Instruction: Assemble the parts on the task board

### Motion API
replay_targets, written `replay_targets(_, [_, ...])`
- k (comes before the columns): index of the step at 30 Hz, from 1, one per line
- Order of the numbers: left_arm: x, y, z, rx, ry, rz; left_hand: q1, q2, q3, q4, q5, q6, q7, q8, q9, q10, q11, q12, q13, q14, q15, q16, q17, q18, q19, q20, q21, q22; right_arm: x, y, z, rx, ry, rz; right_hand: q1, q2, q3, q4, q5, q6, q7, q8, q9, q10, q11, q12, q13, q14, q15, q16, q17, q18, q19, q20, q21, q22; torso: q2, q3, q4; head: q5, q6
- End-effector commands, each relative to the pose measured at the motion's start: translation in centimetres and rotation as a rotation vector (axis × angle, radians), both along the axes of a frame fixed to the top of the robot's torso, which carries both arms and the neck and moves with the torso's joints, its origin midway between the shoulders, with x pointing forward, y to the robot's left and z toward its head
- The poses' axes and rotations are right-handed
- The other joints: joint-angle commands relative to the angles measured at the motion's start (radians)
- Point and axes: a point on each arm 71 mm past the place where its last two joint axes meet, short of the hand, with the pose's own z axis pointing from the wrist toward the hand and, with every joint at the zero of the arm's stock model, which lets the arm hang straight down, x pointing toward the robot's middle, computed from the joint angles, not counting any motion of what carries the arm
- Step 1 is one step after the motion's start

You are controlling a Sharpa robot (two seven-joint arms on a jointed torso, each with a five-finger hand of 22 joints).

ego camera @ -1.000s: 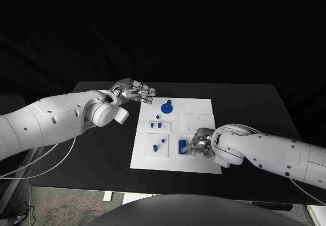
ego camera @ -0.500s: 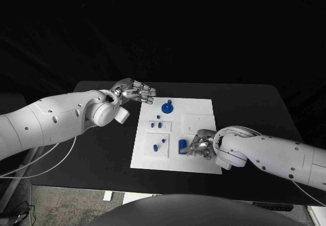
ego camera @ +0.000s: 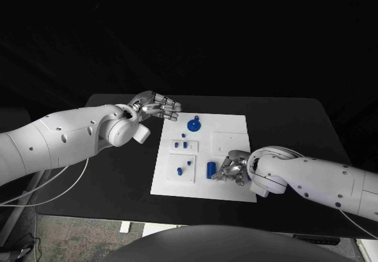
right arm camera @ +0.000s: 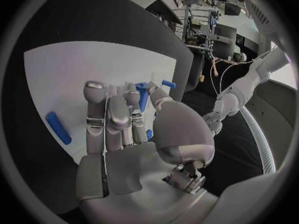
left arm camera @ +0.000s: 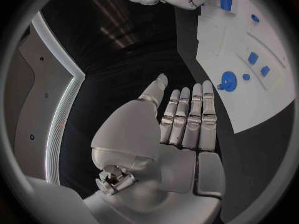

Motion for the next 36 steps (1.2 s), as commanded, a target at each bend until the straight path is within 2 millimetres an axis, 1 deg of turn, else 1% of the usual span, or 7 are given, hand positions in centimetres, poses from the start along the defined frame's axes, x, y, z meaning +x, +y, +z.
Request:
replay_targets(1, [-0.06,-0.25,0.04,-0.011,0.003,-0.016,0.0,0.006,-0.001,0.008,0.004,-0.006,0.0,0.004,0.0,-0.004,0.006,0.004,-0.001,-0.004,0.001,-0.003,-0.001,0.008,0.006,0.002,0.006,-0.001,-0.22,0.23,-0.15,-0.021,0.005,0.032,-0.012,0.015,0.018,-0.036,0.001,0.009,0.001,0.0,-0.005,0.006,-0.003,0.002,0.002,0.005,-0.008,0.005,-0.001,-0.005,0.008,-0.009,0.006,0.069,0.0,0.0007,0.0001,0.0,0.0])
replay_targets(16, [-0.06,-0.26,0.0,-0.011,0.004,-0.016,-0.001,0.007,0.001,0.01,0.004,-0.006,0.0,0.004,0.0,-0.004,0.006,0.004,-0.001,-0.005,0.002,-0.003,-0.001,0.008,0.006,0.002,0.006,-0.002,0.04,0.1,-0.18,-0.044,-0.015,-0.013,-0.054,0.056,0.032,-0.049,-0.026,0.018,-0.004,0.0,-0.006,0.011,-0.005,0.003,0.002,0.005,-0.009,0.007,-0.002,-0.007,0.01,-0.011,0.016,0.07,0.0,0.0004,0.0001,-0.003,0.0])
replay_targets(18, [-0.07,-0.25,0.0,-0.011,0.004,-0.016,-0.001,0.007,0.001,0.01,0.004,-0.006,0.0,0.004,0.0,-0.004,0.006,0.004,-0.001,-0.005,0.002,-0.003,-0.001,0.008,0.006,0.002,0.006,-0.002,0.08,0.05,-0.18,-0.046,-0.018,-0.019,-0.066,0.064,0.063,-0.04,-0.08,0.017,-0.004,0.0,-0.007,0.011,-0.006,0.003,0.002,0.006,-0.01,0.008,-0.001,-0.008,0.011,-0.012,0.019,0.071,0.0,0.0004,0.0001,-0.003,0.0])
replay_targets(20, [-0.07,-0.25,0.0,-0.011,0.004,-0.016,-0.001,0.007,0.001,0.01,0.004,-0.006,0.0,0.004,0.0,-0.004,0.006,0.004,-0.001,-0.005,0.002,-0.003,-0.001,0.008,0.006,0.002,0.006,-0.002,0.11,0.01,-0.19,-0.047,-0.019,-0.022,-0.106,0.037,0.151,-0.036,-0.095,0.019,-0.004,0.0,-0.005,0.013,-0.006,0.004,0.003,0.005,-0.01,0.008,-0.003,-0.008,0.011,-0.012,0.021,0.071,0.0,0.0005,0.0002,-0.004,0.0])
replay_targets(24, [-0.08,-0.23,0.0,-0.011,0.004,-0.016,-0.001,0.007,0.001,0.01,0.004,-0.006,0.0,0.004,0.0,-0.004,0.006,0.004,-0.001,-0.005,0.002,-0.003,-0.001,0.008,0.006,0.002,0.006,-0.002,0.06,-0.07,-0.22,-0.047,-0.013,-0.016,-0.1,0.023,0.161,-0.048,-0.067,0.02,-0.005,0.0,-0.002,0.013,-0.006,0.003,0.003,0.005,-0.01,0.008,-0.003,-0.008,0.011,-0.012,0.021,0.071,0.0,0.0006,0.0008,-0.004,0.0])
replay_targets(30, [-0.09,-0.18,-0.01,-0.01,0.005,-0.016,-0.001,0.007,0.001,0.01,0.004,-0.006,0.0,0.004,0.0,-0.004,0.006,0.004,-0.001,-0.005,0.002,-0.003,-0.001,0.008,0.006,0.002,0.006,-0.002,-0.13,-0.24,-0.24,-0.027,0.009,-0.009,-0.081,0.008,0.09,-0.065,0.025,0.021,-0.004,0.0,0.0,0.011,-0.006,0.003,0.004,0.005,-0.01,0.007,-0.005,-0.009,0.009,-0.012,0.02,0.07,0.0,0.0008,0.0001,-0.004,0.0])
replay_targets(36, [-0.11,-0.12,-0.02,-0.008,0.006,-0.016,-0.001,0.007,0.001,0.01,0.004,-0.006,0.0,0.004,0.0,-0.004,0.006,0.004,-0.001,-0.005,0.002,-0.003,-0.001,0.008,0.006,0.002,0.006,-0.002,-0.43,-0.68,-0.02,0.006,0.015,-0.013,-0.07,-0.003,0.035,-0.036,0.021,0.019,-0.002,0.0,-0.003,0.011,-0.004,0.003,0.004,0.004,-0.01,0.004,-0.008,-0.008,0.009,-0.012,0.017,0.07,0.0,0.0011,-0.0007,-0.005,0.0])
